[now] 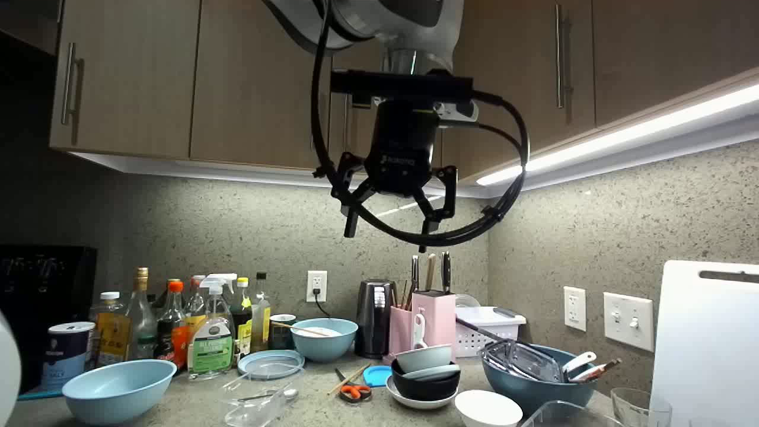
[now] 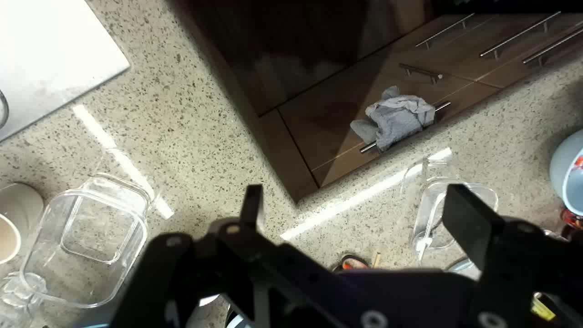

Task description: Pick up a chopstick from the right side of the countertop and place it inside the glass bowl on the left

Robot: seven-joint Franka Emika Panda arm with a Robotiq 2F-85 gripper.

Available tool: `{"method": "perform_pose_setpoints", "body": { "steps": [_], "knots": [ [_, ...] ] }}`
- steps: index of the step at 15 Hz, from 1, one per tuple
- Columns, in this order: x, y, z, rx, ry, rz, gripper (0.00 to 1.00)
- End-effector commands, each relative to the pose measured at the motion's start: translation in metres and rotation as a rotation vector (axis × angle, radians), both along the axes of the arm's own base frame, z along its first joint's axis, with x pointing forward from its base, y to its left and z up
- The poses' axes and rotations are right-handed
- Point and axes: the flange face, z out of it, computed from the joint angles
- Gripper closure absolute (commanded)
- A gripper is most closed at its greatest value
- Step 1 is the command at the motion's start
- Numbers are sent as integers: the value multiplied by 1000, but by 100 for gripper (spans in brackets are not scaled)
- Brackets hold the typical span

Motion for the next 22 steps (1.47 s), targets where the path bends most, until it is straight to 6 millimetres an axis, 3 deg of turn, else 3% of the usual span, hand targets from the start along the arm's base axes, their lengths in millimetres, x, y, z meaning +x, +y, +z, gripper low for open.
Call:
{"method": "perform_pose_setpoints", "body": {
  "steps": [1,6,9,12,14,16,22],
  "knots": [
    [0,0,1,1,1,0,0],
    [0,0,1,1,1,0,0],
    [13,33,-8,-25,26,102,0],
    [24,82,-25,-68,57,225,0],
    [26,118,-44,-91,96,330,0],
    [21,142,-59,-127,120,409,0],
    [24,150,-62,-132,146,399,0]
  ]
}}
